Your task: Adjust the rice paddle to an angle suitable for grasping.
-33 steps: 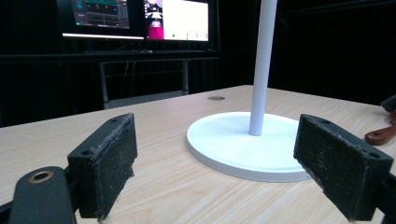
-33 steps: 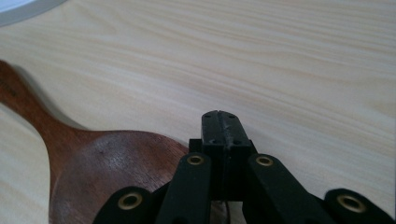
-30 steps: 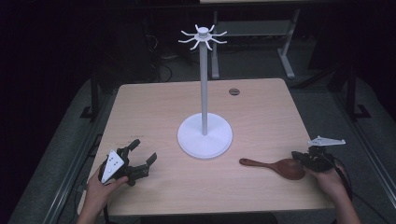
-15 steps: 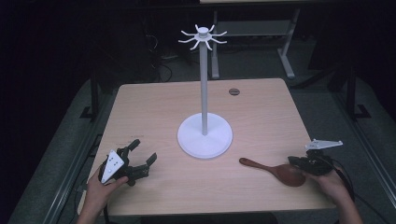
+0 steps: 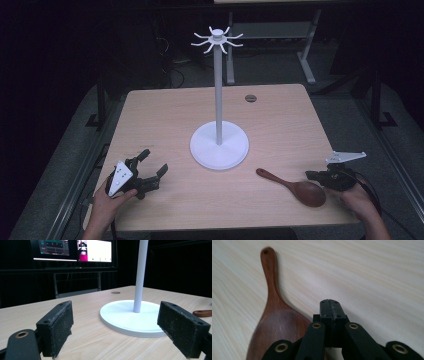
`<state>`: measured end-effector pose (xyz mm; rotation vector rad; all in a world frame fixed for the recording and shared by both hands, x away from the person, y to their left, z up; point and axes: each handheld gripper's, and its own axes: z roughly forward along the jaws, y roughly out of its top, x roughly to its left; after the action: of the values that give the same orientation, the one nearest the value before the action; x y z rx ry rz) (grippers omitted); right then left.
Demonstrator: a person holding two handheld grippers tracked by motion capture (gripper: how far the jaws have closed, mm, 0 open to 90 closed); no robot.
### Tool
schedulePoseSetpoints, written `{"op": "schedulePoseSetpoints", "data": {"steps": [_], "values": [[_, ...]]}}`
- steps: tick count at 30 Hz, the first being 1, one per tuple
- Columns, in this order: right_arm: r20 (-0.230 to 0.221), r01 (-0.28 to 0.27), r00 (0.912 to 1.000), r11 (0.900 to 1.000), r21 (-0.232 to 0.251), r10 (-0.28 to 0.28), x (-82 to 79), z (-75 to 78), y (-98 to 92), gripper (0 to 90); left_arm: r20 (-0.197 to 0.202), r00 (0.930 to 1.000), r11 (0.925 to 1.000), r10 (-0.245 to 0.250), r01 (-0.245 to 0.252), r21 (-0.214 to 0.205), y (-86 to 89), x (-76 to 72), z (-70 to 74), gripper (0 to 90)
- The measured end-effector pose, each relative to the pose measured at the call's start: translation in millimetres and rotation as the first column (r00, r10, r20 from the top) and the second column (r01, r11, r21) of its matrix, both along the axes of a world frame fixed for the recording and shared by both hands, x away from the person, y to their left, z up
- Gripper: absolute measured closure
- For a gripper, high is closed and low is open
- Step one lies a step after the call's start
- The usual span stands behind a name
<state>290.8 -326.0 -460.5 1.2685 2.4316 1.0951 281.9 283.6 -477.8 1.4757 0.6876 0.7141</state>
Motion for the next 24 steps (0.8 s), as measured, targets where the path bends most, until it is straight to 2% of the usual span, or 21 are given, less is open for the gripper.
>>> {"op": "schedulePoseSetpoints", "data": {"steps": [4,5,9,11,16,17,24], "values": [[0.013,-0.011,0.9999,0.9998,0.017,0.011,-0.1,3.6,5.8,90.0,0.0,1.0,1.0,0.001,-0.001,0.001,0.0,0.0,0.0,12.9],[0.025,-0.032,0.9992,0.9992,0.025,0.032,0.8,5.0,11.2,90.0,-0.001,1.0,1.0,0.002,-0.002,-0.002,-0.1,0.2,-0.1,12.9],[0.043,-0.057,0.9976,0.9975,0.044,0.055,3.0,10.3,20.7,90.0,0.0,1.0,1.0,0.005,-0.005,0.0,-0.1,0.1,0.0,12.9],[0.059,-0.079,0.9955,0.995,0.062,0.075,6.1,16.3,30.3,90.0,0.0,1.0,0.9999,0.006,-0.006,-0.013,-1.0,-0.2,-0.1,12.9],[0.071,-0.113,0.9916,0.9912,0.069,0.108,13.4,21.8,46.3,90.0,0.0,1.0,0.9999,0.007,-0.007,-0.013,-0.8,-0.2,-0.2,12.9],[0.072,-0.117,0.9911,0.9905,0.072,0.112,14.8,22.5,49.2,90.0,0.0,1.0,1.0,0.006,-0.006,0.0,0.2,-0.3,0.0,12.9],[0.09,-0.155,0.985,0.9847,0.08,0.147,21.6,27.8,65.5,90.0,-0.003,1.0,0.9998,0.008,-0.008,-0.02,-1.2,-0.4,-0.3,12.9]]}}
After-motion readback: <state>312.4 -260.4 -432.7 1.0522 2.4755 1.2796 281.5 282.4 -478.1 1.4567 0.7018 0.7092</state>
